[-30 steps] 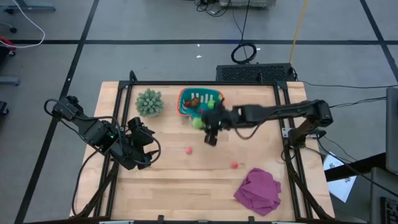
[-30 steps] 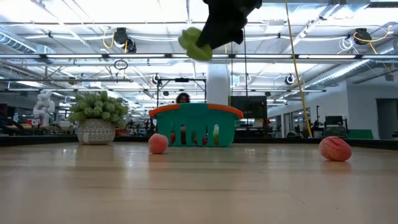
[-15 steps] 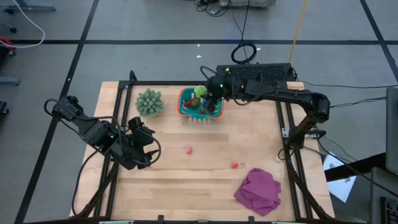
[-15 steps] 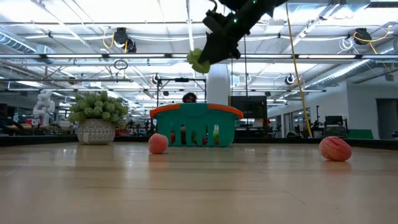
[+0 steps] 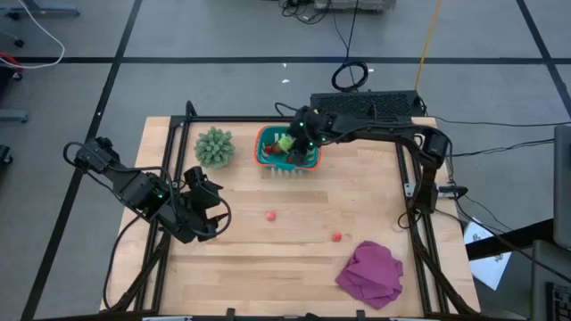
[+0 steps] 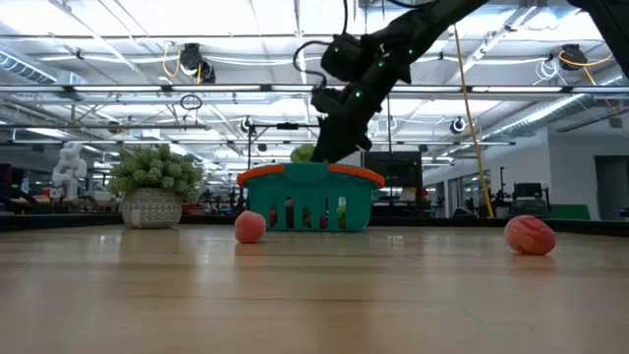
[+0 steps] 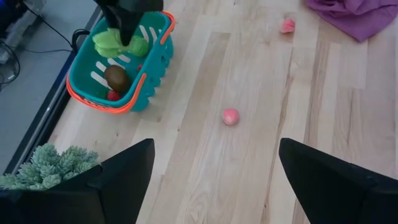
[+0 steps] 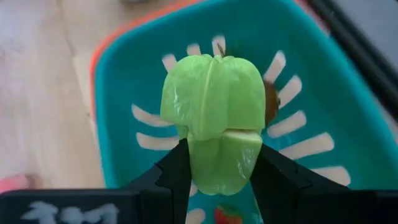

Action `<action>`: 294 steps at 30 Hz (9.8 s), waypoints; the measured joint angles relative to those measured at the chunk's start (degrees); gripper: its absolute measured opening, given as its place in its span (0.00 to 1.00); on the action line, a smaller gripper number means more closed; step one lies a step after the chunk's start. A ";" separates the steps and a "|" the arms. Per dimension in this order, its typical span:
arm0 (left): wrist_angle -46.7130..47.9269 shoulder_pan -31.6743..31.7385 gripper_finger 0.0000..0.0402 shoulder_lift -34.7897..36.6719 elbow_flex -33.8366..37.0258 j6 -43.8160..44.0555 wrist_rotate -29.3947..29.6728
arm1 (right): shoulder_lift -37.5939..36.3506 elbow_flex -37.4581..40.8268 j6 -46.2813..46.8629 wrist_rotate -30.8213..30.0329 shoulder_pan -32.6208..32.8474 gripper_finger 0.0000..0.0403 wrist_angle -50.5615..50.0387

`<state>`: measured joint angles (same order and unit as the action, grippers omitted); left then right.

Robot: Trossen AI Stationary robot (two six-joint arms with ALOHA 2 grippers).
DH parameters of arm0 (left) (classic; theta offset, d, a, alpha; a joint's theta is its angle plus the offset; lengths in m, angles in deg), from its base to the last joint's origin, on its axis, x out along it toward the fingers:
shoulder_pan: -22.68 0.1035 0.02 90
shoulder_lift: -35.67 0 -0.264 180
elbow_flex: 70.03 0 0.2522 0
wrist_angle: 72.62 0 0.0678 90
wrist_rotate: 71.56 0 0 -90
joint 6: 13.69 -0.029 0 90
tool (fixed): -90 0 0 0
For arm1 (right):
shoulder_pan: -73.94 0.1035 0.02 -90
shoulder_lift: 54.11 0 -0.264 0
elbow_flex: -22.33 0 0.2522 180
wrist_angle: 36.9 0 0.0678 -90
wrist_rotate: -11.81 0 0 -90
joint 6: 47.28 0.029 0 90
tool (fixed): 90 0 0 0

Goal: Pick and placing Produce into tupperware
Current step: Put the green starfruit into the blue basket, then put the right pink peach into the blue basket, then put the pink peach into the blue basket

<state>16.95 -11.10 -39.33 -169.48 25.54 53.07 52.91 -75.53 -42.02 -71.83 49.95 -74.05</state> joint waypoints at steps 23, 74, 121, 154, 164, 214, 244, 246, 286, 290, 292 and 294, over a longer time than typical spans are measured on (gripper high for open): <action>-0.07 0.00 0.87 0.00 0.00 0.00 0.50 | 0.95 0.00 -1.03 3.92 -3.76 0.32 -8.21; -1.08 0.00 0.87 0.00 0.00 -0.03 0.39 | -11.52 -0.02 -1.04 4.27 0.28 0.57 -2.25; -2.80 0.00 0.87 0.00 0.00 0.26 0.35 | -21.08 35.12 42.47 14.58 29.06 0.55 -4.52; -3.26 0.00 0.87 0.00 0.00 1.14 -0.13 | -11.34 34.97 45.07 10.20 35.63 0.54 -0.99; -3.52 0.00 0.87 0.00 0.00 1.11 -0.17 | -11.16 35.04 44.96 9.96 35.65 0.37 -1.70; -3.61 0.00 0.87 0.00 0.00 -0.40 -0.09 | -18.36 10.54 7.08 11.57 0.24 0.23 12.02; -3.40 2.69 0.87 0.01 0.00 -3.56 1.03 | 6.58 -3.17 7.34 22.46 -9.56 0.23 -1.00; -3.39 2.69 0.87 0.02 0.00 -3.56 1.03 | 6.39 -3.30 7.36 22.48 -9.70 0.23 -1.38; -3.39 2.69 0.87 0.02 0.00 -4.26 1.33 | 6.28 -3.21 4.28 20.66 -8.83 0.37 -2.24; -3.41 2.69 0.87 0.02 0.00 -4.28 1.42 | 5.50 -3.96 4.09 21.10 -7.46 0.37 -1.16; -3.50 2.69 0.87 0.02 0.00 -4.28 1.44 | 4.27 -4.50 3.52 22.11 -6.43 0.37 -0.27; -3.64 2.69 0.87 0.02 0.00 -4.22 1.46 | 2.36 -4.72 3.03 22.36 -5.10 0.37 1.25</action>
<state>13.31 -8.41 -39.32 -169.48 21.31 54.53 55.27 -80.25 -38.99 -49.47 44.85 -72.80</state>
